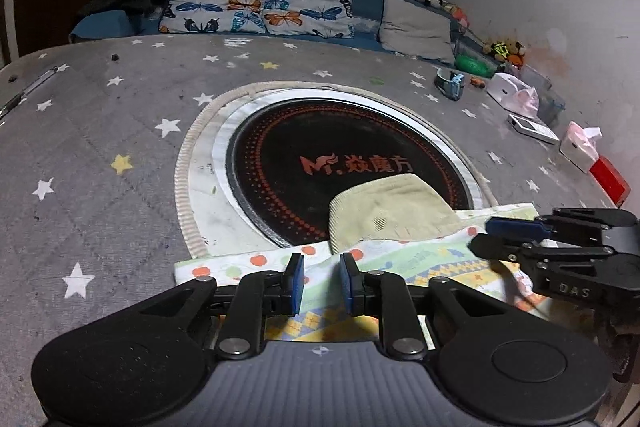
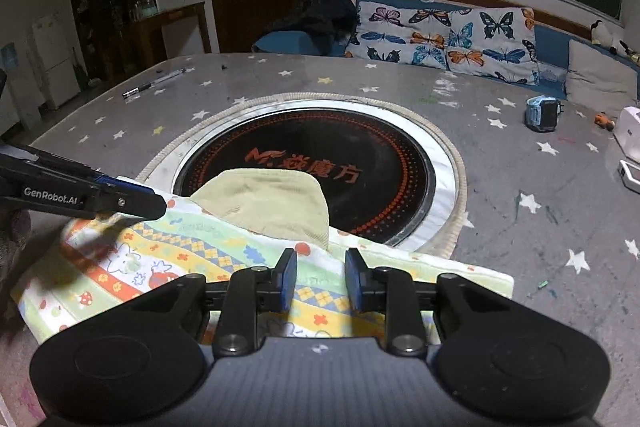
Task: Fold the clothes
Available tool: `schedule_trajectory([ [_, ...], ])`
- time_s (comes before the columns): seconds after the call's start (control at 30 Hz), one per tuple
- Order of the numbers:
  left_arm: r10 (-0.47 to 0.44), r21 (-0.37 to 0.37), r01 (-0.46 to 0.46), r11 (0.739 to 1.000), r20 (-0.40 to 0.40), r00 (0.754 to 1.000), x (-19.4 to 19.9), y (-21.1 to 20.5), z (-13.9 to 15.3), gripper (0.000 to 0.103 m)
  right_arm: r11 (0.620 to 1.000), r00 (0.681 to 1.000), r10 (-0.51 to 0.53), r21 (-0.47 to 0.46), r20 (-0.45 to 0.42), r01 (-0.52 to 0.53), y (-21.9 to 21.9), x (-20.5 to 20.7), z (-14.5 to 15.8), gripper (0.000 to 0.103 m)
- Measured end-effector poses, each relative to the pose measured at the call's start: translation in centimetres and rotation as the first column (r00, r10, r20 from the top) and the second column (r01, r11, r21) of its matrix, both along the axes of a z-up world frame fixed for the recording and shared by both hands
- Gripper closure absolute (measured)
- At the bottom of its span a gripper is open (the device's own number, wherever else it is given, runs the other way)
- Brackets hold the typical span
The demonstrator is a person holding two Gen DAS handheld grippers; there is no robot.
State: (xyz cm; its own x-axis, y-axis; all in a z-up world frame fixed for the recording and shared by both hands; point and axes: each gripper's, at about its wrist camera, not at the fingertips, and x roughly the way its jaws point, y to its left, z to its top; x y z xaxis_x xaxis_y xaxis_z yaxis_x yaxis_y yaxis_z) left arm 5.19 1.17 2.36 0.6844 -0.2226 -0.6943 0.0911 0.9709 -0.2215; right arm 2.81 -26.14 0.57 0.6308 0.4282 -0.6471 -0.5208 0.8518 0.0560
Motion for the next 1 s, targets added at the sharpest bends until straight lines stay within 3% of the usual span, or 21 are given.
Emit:
schedule_trajectory([
  [0.07, 0.011, -0.005, -0.011, 1.000, 0.009, 1.000, -0.5, 0.3, 0.4, 0.077, 1.000, 1.000, 0.007, 0.000, 0.015, -0.007, -0.1, -0.6, 0.5, 0.075],
  [0.13, 0.026, -0.010, -0.026, 1.000, 0.021, 0.999, -1.3, 0.6, 0.8, 0.060, 1.000, 0.999, 0.029, 0.005, 0.030, -0.030, 0.1, -1.7, 1.2, 0.067],
  [0.4, 0.104, -0.056, -0.101, 0.993, 0.055, 0.993, -5.0, 2.3, 2.0, 0.046, 0.987, 0.985, 0.158, 0.000, 0.069, -0.159, 2.3, -6.4, 2.4, 0.054],
  [0.7, 0.221, -0.064, -0.216, 0.974, 0.074, 0.972, -8.5, 4.8, 2.6, 0.010, 0.935, 0.929, 0.351, -0.099, 0.119, -0.341, 6.6, -11.8, 2.1, 0.052],
  [1.0, 0.308, -0.154, -0.303, 0.941, 0.013, 0.951, -10.3, 6.8, 1.8, 0.007, 0.841, 0.835, 0.530, -0.219, 0.145, -0.496, 11.9, -15.2, 0.7, 0.052],
])
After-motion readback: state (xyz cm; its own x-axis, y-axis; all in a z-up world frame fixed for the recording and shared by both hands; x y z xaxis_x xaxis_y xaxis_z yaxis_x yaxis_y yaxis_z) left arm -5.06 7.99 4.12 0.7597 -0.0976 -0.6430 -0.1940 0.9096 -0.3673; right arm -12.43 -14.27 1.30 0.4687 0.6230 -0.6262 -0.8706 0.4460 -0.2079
